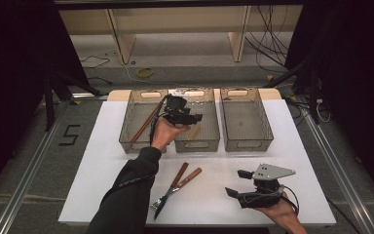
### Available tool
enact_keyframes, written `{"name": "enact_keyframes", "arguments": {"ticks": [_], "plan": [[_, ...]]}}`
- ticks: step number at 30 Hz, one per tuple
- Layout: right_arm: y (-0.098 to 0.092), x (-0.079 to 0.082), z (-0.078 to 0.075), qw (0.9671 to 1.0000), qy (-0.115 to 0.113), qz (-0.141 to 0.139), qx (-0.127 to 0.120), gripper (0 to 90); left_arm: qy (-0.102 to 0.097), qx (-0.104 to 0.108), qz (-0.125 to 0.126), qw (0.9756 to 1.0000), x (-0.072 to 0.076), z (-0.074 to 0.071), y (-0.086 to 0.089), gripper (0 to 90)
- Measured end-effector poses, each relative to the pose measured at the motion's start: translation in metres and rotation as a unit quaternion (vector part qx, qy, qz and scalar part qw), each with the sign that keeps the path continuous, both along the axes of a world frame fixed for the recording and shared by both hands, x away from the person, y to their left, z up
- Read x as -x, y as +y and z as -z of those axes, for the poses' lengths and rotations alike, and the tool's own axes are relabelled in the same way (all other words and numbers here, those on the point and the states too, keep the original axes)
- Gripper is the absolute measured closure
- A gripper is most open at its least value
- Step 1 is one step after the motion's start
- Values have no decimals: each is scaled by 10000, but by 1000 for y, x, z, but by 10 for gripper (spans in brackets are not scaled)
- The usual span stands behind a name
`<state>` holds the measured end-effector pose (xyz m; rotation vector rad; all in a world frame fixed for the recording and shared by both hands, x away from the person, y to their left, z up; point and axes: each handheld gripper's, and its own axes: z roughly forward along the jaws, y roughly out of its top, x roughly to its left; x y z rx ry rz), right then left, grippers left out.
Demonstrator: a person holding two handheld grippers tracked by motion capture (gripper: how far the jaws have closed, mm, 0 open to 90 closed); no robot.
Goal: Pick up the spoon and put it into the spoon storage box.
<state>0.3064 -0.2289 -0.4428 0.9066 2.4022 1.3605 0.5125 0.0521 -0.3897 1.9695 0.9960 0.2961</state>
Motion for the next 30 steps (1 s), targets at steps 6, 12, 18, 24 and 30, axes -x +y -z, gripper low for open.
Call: {"name": "enact_keyframes", "arguments": {"ticks": [6,12,18,24,30], "plan": [[0,0,0,10000,-4,20,-9,261,-9,123,71,9999,15,-7,13,300],[-1,-1,0,10000,2,38,-53,259,-96,162,190,9996,42,-7,29,274],[0,-1,0,10000,10,64,-62,258,-177,295,219,9992,65,-1,47,251],[0,-4,-1,9997,67,120,-184,259,-244,300,226,9990,85,7,59,238],[3,-9,-2,9997,67,161,-170,261,-201,277,263,9991,102,20,67,220]]}}
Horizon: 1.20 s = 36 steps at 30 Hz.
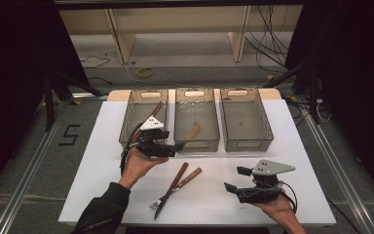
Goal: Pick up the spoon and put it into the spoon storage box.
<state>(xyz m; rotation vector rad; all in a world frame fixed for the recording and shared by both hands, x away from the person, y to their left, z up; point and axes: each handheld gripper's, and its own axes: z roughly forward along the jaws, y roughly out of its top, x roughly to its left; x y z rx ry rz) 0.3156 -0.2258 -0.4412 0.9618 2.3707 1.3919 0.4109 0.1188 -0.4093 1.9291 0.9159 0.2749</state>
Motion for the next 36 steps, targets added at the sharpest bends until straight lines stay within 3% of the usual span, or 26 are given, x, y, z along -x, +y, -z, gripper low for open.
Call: {"name": "enact_keyframes", "arguments": {"ticks": [5,14,23,31,36], "plan": [[4,-4,1,10000,22,-5,19,261,38,5,-24,10000,7,6,6,209],[9,-13,1,10000,75,10,6,263,-120,79,42,9999,25,15,18,202],[20,-24,2,9999,137,-24,-13,295,-137,235,-162,9995,38,28,38,198],[25,-34,5,9996,281,27,18,373,-88,197,-227,9995,43,41,49,196],[28,-40,6,9993,361,107,43,503,-85,206,-258,9994,47,44,52,194]]}}
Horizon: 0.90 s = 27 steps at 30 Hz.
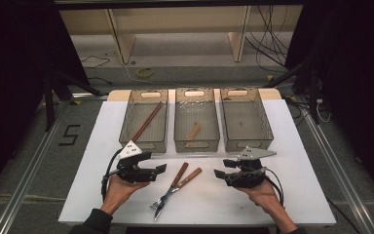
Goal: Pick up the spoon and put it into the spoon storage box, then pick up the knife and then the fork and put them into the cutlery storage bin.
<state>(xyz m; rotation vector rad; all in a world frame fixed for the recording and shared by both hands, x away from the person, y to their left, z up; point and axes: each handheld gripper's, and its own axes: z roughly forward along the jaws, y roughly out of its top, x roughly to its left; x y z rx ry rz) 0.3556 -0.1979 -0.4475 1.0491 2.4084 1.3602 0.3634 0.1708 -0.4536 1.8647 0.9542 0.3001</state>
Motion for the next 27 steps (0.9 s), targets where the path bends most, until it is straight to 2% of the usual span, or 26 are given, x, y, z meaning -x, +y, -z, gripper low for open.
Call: {"name": "enact_keyframes", "arguments": {"ticks": [5,9,14,20,27], "plan": [[6,-7,1,9999,34,34,94,647,-67,21,-96,9999,3,0,7,195],[13,-14,3,9999,88,39,98,727,-84,52,-153,9998,6,1,10,195],[26,-22,6,9997,157,-23,170,823,-163,-91,-126,9997,12,2,10,198],[45,-32,13,9990,234,-149,341,888,-207,-72,-182,9996,17,5,11,201],[65,-46,23,9976,343,-196,570,895,-219,-108,-193,9995,19,7,12,201]]}}
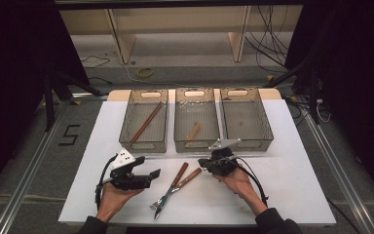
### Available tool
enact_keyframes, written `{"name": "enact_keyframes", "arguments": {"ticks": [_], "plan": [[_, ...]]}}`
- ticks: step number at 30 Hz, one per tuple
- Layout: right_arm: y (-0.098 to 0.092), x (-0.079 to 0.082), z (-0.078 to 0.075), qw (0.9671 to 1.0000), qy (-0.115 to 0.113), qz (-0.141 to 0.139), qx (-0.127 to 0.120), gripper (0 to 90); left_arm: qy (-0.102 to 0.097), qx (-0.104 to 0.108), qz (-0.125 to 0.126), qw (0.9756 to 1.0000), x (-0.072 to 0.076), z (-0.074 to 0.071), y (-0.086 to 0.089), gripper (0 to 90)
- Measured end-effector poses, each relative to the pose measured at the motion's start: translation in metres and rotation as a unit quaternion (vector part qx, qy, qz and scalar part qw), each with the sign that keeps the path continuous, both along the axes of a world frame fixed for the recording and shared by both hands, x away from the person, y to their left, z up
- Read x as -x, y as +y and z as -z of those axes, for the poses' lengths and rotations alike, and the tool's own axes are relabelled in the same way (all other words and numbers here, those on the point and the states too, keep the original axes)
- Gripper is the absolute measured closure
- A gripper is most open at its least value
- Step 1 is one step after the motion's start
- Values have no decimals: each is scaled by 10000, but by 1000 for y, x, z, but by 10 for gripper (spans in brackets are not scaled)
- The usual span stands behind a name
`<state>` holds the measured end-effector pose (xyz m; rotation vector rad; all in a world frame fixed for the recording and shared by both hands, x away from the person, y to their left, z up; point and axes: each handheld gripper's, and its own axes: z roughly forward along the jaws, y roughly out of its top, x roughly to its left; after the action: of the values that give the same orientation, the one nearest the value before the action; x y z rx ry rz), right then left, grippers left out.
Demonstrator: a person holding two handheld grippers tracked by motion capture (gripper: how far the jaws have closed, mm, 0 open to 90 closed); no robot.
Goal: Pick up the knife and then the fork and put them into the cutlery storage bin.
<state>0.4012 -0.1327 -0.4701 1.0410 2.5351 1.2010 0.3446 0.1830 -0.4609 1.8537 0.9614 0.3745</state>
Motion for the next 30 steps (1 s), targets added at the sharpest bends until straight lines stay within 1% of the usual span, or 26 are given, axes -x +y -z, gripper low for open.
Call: {"name": "enact_keyframes", "arguments": {"ticks": [6,7,12,17,20,23,27,30], "plan": [[10,-8,12,9997,112,-9,194,895,-14,-25,-7,10000,0,1,1,202],[10,-9,13,9997,138,24,206,895,-9,-27,-7,10000,0,1,2,202],[10,-13,17,9995,207,-6,239,897,11,-36,0,10000,-1,2,2,202],[9,-13,17,9993,286,-10,235,900,25,-51,6,10000,-1,2,1,202],[8,-12,16,9992,283,-53,280,900,11,-38,-3,10000,-1,2,2,202],[7,-10,15,9989,333,-74,322,900,21,-35,-17,10000,-1,2,2,202],[5,-7,13,9983,392,-130,399,900,16,-44,-18,10000,-1,2,2,202],[3,-2,12,9980,454,-158,409,900,14,-40,-24,10000,-1,2,3,202]]}}
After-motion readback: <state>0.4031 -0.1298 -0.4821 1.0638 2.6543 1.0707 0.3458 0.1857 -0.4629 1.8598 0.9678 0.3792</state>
